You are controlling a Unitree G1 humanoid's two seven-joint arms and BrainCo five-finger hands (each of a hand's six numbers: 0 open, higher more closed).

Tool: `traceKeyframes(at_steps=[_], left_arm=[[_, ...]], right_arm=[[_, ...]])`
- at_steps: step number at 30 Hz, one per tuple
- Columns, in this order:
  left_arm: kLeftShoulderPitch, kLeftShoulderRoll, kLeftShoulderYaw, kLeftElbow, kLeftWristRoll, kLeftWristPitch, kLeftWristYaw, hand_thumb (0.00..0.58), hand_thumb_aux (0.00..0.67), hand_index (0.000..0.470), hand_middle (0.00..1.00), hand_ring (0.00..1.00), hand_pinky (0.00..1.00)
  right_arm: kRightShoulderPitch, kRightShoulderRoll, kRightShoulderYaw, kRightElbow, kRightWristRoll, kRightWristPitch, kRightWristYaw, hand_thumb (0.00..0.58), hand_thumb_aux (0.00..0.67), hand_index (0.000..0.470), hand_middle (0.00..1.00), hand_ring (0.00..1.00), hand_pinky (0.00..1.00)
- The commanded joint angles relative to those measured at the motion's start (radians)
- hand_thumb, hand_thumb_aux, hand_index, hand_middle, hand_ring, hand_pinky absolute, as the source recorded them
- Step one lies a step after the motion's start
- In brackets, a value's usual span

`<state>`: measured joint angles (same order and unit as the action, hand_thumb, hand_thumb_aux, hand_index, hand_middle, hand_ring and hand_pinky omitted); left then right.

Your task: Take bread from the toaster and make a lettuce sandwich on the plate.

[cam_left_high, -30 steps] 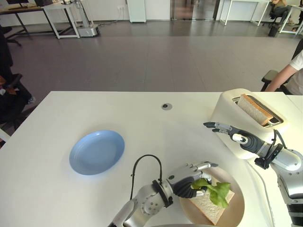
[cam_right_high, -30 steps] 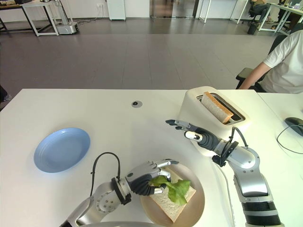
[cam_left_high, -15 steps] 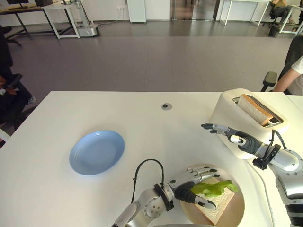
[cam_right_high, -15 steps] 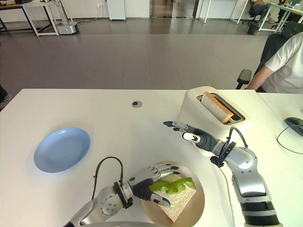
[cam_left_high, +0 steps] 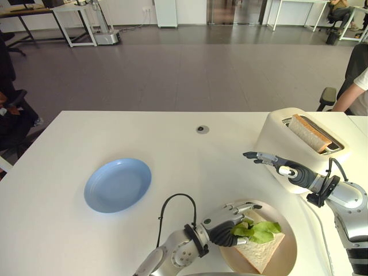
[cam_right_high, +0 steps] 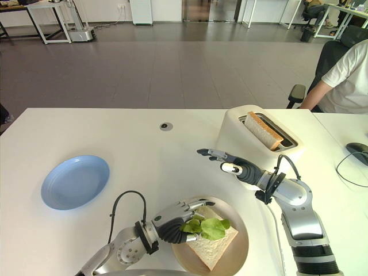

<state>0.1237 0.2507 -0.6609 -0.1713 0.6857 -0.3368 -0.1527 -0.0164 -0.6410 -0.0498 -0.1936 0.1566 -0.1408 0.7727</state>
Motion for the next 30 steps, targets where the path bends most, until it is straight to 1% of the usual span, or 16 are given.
traceKeyframes(at_steps=[1,7,9,12,14,16,18,22,27,28,29,30], left_arm=[[0.0,-0.002,0.023,-0.052,0.006,-0.002,0.017,0.58,0.67,0.47,0.0,0.0,0.0],[0.005,-0.011,0.033,-0.119,-0.018,-0.014,0.028,0.58,0.67,0.47,0.0,0.0,0.0],[0.002,-0.017,0.023,-0.133,-0.053,-0.014,0.003,0.58,0.67,0.47,0.0,0.0,0.0],[0.009,-0.025,-0.023,-0.166,-0.156,0.015,-0.087,0.58,0.67,0.47,0.0,0.0,0.0],[0.023,-0.019,-0.066,-0.203,-0.231,0.067,-0.179,0.58,0.67,0.47,0.0,0.0,0.0],[0.025,0.007,-0.084,-0.226,-0.24,0.114,-0.251,0.58,0.67,0.47,0.0,0.0,0.0],[0.016,0.033,-0.063,-0.214,-0.231,0.141,-0.278,0.58,0.67,0.47,0.0,0.0,0.0],[-0.013,0.03,-0.028,-0.109,-0.25,0.175,-0.283,0.58,0.67,0.47,0.0,0.0,0.0],[-0.101,0.009,-0.012,0.001,-0.188,0.161,-0.235,0.58,0.67,0.47,0.0,0.0,0.0],[-0.11,0.0,-0.008,0.01,-0.186,0.153,-0.22,0.579,0.644,0.452,0.0,0.0,0.0],[-0.115,-0.007,-0.008,0.021,-0.181,0.148,-0.207,0.464,0.37,0.26,0.0,0.0,0.0],[-0.115,-0.012,-0.011,0.031,-0.175,0.143,-0.197,0.071,0.042,0.029,0.0,0.0,0.0]], right_arm=[[-0.012,-0.004,0.003,-0.005,0.005,-0.001,0.005,0.0,0.0,0.0,0.0,0.0,0.0],[-0.017,-0.001,0.008,-0.006,0.004,0.002,0.004,0.0,0.0,0.0,0.0,0.0,0.0],[-0.021,0.001,0.011,-0.004,0.003,0.002,0.004,0.0,0.0,0.0,0.0,0.0,0.0],[-0.034,0.001,0.016,0.005,0.003,0.002,0.008,0.0,0.0,0.0,0.0,0.0,0.0],[-0.044,0.001,0.021,0.011,0.002,0.002,0.012,0.0,0.0,0.0,0.0,0.0,0.0],[-0.049,0.003,0.028,0.015,-0.001,0.002,0.012,0.0,0.0,0.0,0.0,0.0,0.0],[-0.046,0.006,0.033,0.013,-0.004,0.002,0.009,0.0,0.0,0.0,0.0,0.0,0.0],[-0.048,0.008,0.041,0.02,-0.007,-0.001,0.01,0.0,0.0,0.0,0.0,0.0,0.0],[-0.045,0.008,0.047,0.016,-0.005,0.001,0.009,0.0,0.0,0.0,0.0,0.0,0.0],[-0.045,0.008,0.049,0.013,-0.005,0.002,0.009,0.0,0.0,0.0,0.0,0.0,0.0],[-0.046,0.008,0.051,0.012,-0.004,0.003,0.011,0.0,0.0,0.0,0.0,0.0,0.0],[-0.048,0.008,0.054,0.011,-0.005,0.003,0.012,0.0,0.0,0.0,0.0,0.0,0.0]])
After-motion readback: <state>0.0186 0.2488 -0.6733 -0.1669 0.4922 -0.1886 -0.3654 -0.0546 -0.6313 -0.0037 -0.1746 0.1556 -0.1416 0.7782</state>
